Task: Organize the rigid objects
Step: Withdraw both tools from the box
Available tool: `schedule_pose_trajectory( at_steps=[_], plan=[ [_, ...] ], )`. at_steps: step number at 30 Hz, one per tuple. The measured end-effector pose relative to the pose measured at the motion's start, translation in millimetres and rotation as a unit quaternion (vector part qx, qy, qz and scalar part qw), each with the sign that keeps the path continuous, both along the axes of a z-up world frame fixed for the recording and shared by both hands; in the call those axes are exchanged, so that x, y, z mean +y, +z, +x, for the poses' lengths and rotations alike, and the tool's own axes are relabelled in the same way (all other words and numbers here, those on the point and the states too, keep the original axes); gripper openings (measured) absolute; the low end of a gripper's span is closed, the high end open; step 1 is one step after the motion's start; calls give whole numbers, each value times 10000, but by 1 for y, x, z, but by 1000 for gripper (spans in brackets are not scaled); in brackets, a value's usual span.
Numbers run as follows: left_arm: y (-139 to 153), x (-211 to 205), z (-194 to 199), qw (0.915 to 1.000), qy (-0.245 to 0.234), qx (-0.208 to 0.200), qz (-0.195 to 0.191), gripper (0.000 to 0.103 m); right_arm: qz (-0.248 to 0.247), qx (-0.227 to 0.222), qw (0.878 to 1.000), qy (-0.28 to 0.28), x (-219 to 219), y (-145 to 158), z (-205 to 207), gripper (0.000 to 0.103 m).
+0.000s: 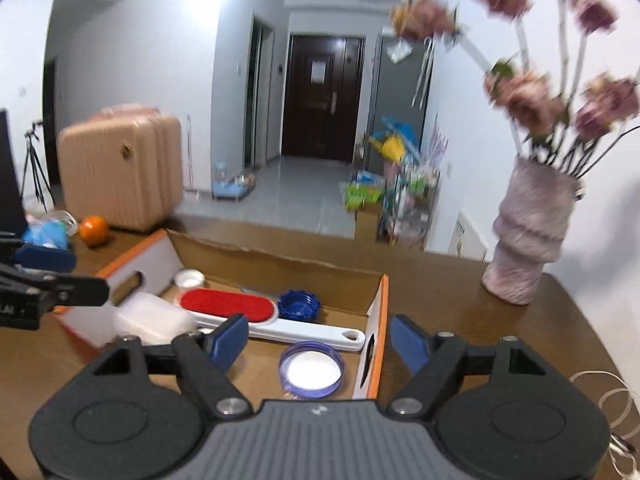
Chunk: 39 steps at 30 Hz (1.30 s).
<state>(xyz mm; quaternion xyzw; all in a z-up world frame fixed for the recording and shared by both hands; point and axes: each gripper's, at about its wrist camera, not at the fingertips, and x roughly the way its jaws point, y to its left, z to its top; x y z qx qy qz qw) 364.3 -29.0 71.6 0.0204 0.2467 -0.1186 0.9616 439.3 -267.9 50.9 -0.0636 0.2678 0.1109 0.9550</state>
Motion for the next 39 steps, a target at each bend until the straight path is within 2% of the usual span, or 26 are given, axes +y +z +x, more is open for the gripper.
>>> schedule_pose_trajectory(
  at_steps=[4, 8, 10, 14, 18, 21, 25, 27, 32, 39],
  plan=[
    [6, 8, -70, 9987, 34, -468, 203, 83, 222, -437, 9987, 105, -4, 19, -67, 83],
    [1, 14, -138, 9966, 98, -806, 114, 89, 486, -874, 9947, 225, 0, 30, -137, 85],
    [-8, 20, -168, 9955, 199, -927, 59, 97, 629, -1065, 9919, 275, 3, 31, -173, 87],
    [-33, 28, -217, 9954, 416, -864, 61, 97, 621, -1333, 9888, 255, 12, 17, -232, 87],
    [-58, 35, -253, 9971, 471, -595, -37, 98, 443, -1254, 9907, 300, 25, -12, -280, 87],
    [-72, 37, -262, 9977, 527, -416, 108, 98, 641, -964, 9930, 243, 31, -43, -310, 87],
    [-77, 39, -266, 9975, 625, -336, 50, 100, 796, -514, 9954, 137, 36, -75, -331, 87],
    [-78, 38, -267, 9975, 609, -346, 56, 100, 777, -401, 9962, 54, 37, -79, -334, 87],
    [-80, 29, -259, 9983, 491, -301, 131, 100, 819, -452, 9956, -21, 32, -79, -335, 87],
    [-90, 26, -232, 9982, 580, -38, 112, 100, 934, -165, 9954, -100, 26, -87, -308, 86]
  ],
)
